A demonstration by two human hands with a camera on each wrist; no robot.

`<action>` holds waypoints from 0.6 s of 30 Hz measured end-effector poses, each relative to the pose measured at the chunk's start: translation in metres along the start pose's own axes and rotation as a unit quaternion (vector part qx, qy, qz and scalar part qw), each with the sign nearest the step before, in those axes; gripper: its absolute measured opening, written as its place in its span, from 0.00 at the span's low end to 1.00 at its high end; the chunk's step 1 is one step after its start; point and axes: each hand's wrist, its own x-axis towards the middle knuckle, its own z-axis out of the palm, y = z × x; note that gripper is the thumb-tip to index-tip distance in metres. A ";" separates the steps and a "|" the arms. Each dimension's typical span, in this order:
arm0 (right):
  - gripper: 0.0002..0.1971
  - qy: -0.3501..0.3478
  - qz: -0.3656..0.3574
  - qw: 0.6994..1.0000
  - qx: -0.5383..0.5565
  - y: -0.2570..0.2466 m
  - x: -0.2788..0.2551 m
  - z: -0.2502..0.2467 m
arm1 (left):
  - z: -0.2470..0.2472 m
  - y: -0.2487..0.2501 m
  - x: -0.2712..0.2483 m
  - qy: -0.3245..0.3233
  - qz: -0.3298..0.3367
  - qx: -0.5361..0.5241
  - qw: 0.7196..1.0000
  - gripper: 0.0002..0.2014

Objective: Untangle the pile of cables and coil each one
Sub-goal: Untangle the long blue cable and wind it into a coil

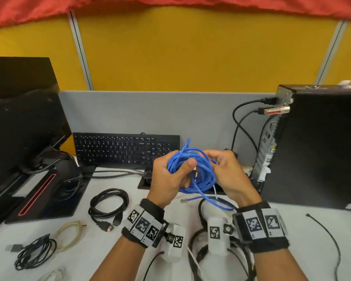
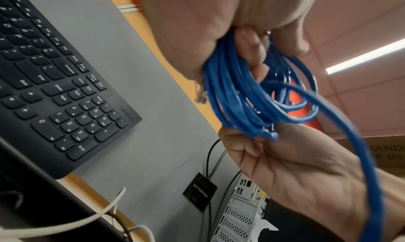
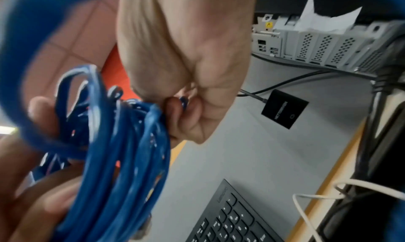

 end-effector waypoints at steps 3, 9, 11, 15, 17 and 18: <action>0.29 -0.024 0.037 0.999 0.007 0.000 0.000 0.001 | 0.004 -0.001 -0.001 0.022 0.005 0.024 0.999 0.15; 0.45 -0.147 0.095 0.978 0.113 0.001 -0.002 -0.001 | 0.010 0.001 -0.005 0.027 0.021 0.110 0.993 0.14; 0.43 -0.150 0.046 0.983 0.091 0.000 -0.002 -0.001 | 0.010 0.001 -0.003 0.043 0.015 0.118 0.992 0.16; 0.42 -0.146 0.012 0.987 0.073 0.000 -0.002 0.001 | 0.010 0.001 -0.003 0.040 0.008 0.135 0.990 0.17; 0.44 -0.143 0.018 0.988 0.059 0.002 -0.002 0.000 | 0.009 0.002 -0.003 0.031 0.006 0.141 0.990 0.16; 0.44 -0.145 0.021 0.987 0.064 0.002 -0.002 0.000 | 0.009 0.001 -0.002 0.025 0.006 0.148 0.989 0.16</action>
